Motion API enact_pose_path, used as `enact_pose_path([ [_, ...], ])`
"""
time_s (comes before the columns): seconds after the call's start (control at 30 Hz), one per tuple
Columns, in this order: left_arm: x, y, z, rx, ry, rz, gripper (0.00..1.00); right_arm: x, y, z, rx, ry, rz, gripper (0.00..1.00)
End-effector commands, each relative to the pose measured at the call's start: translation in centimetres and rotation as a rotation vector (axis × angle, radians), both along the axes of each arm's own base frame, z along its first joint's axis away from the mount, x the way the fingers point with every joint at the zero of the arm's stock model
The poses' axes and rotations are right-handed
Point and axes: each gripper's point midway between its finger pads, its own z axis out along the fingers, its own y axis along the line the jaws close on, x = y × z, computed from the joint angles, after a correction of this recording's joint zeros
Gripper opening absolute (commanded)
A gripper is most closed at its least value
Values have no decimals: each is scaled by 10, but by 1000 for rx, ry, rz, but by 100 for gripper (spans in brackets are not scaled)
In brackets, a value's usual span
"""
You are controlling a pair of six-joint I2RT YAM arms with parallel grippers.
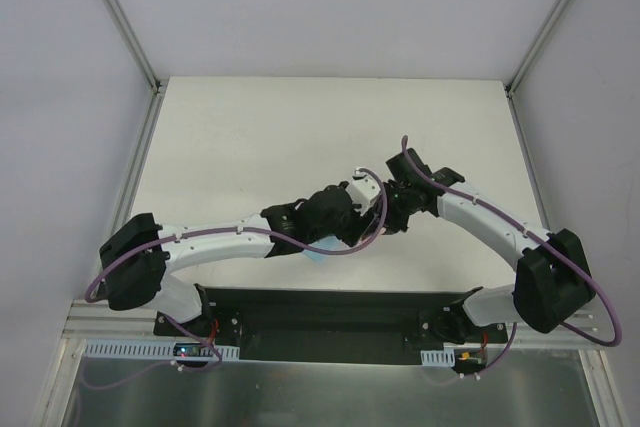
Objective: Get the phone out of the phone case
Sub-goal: Remove the phone case from the phone, then place the phone case at the center of the board, then place the phone at the center of the board.
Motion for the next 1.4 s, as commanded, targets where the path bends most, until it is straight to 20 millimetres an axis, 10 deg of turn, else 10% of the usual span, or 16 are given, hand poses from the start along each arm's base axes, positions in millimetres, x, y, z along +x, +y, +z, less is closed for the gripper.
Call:
enact_pose_path([
  [0.0,16,0,14,42,-124,54,52,9,12,29,70,-40,-5,1],
  [0.3,13,-6,16,36,-121,30,0,6,10,33,76,-52,-8,1],
  [0.53,15,2,30,16,-148,52,0,1,-3,20,11,-54,13,1],
  [0.97,53,62,61,-148,-3,125,0,-3,-88,16,-414,-182,8,2],
  [1.37,115,153,26,141,59,562,0,57,-70,13,-134,-316,-91,1],
])
